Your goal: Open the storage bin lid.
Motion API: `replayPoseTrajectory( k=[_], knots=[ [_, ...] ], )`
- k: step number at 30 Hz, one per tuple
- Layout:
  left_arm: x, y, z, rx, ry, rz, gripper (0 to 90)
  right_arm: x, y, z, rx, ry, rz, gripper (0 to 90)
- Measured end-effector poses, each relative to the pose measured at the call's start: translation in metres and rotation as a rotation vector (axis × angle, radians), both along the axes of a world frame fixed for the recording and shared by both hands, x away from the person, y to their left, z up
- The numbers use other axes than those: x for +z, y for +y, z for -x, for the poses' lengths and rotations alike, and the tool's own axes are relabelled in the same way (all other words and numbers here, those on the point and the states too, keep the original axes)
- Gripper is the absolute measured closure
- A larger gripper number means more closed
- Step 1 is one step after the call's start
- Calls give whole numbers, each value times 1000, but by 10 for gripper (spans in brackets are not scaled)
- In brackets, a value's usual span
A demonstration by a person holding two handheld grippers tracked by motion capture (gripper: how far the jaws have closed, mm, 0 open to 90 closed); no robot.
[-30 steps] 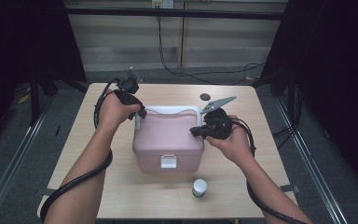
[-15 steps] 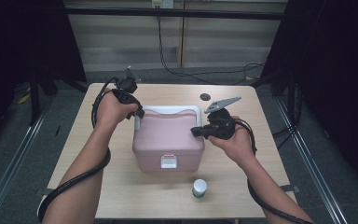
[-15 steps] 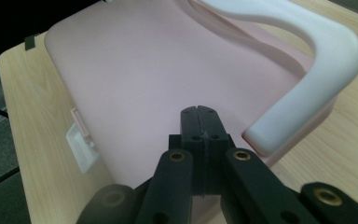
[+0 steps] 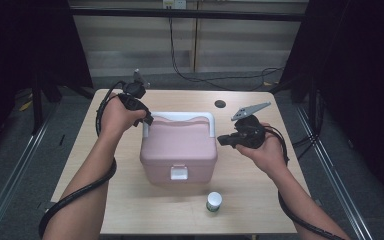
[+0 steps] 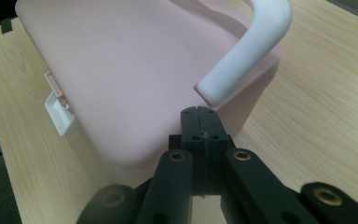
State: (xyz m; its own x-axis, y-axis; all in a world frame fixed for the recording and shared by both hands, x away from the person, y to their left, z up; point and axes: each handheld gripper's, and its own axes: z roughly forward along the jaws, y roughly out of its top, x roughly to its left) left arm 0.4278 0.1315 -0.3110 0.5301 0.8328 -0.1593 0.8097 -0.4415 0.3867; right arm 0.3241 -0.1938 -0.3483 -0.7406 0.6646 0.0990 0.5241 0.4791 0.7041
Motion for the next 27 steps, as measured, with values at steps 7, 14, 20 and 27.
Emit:
replayPoseTrajectory(
  k=[7, 14, 20, 27],
  knots=[
    [7, 0, 0, -7, -15, 11, 678, -7, -9, -1, -19, 19, 5, 900],
    [14, 0, 0, -7, -33, 14, 677, -11, -12, -1, -18, 31, 22, 900],
    [23, 6, 0, -14, -54, 26, 676, -11, -11, -1, -16, 40, 30, 900],
    [28, 7, -1, -25, -73, 34, 677, -15, -7, 0, 2, 41, 16, 900]
  ],
)
